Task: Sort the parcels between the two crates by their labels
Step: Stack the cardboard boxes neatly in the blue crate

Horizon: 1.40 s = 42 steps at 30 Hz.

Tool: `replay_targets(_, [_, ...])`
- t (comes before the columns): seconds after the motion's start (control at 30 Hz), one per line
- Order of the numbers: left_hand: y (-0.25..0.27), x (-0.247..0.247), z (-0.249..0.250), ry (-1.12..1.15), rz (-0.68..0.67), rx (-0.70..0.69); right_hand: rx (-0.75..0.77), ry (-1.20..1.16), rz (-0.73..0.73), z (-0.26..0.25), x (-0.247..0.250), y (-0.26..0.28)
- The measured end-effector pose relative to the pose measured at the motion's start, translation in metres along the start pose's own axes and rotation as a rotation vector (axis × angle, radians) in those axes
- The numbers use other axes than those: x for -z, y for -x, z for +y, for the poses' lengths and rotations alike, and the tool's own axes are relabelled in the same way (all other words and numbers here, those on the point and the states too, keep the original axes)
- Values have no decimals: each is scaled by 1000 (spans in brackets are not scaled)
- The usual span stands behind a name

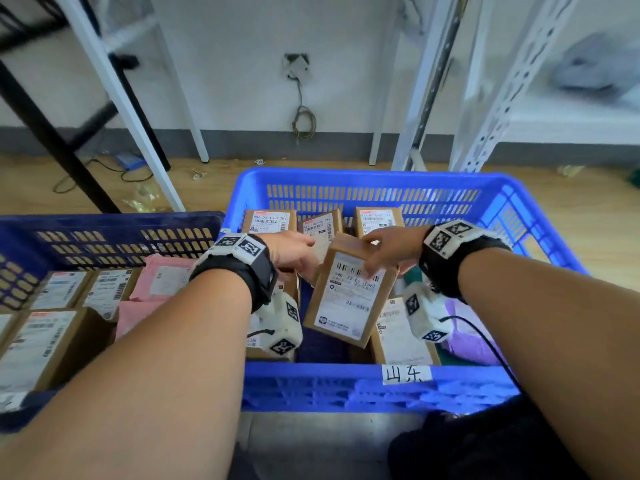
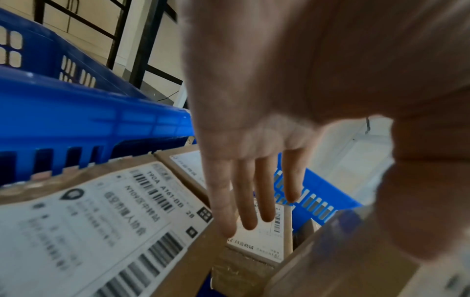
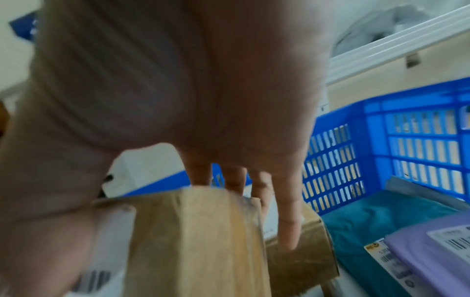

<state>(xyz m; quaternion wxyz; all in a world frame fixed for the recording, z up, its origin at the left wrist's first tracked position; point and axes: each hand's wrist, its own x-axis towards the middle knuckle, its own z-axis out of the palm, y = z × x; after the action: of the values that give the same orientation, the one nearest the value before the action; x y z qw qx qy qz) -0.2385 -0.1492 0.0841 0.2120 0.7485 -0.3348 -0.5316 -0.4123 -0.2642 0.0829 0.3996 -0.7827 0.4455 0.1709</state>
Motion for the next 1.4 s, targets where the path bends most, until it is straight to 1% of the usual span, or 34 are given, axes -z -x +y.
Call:
replay_targets(0.07, [-8, 0, -6, 7, -48, 1, 28, -143, 15, 4, 10, 8])
replay_targets(0.13, [-20, 3, -12, 96, -48, -2, 54, -289, 35, 7, 15, 12])
replay_targets(0.2, [-6, -1, -4, 169, -49, -20, 81, -419, 62, 10, 17, 15])
replay_targets(0.27, [9, -5, 2, 183, -63, -55, 107, -494, 70, 10, 17, 19])
replay_targets(0.33, [12, -6, 2, 192, -71, -71, 136, -580, 84, 11, 18, 21])
replay_targets(0.47, [7, -5, -1, 271, -56, -91, 186, -835, 200, 15, 23, 23])
replay_targets(0.57, [2, -5, 0, 366, -5, -123, 171, -943, 221, 15, 22, 21])
replay_targets(0.7, [-4, -8, 2, 409, 3, -148, 118, -977, 207, 12, 15, 17])
replay_targets(1.0, [-8, -7, -2, 438, -12, -160, 116, -984, 219, 10, 9, 15])
replay_targets(1.4, [-11, -14, 2, 388, -31, -129, 84, -973, 236, 19, 11, 13])
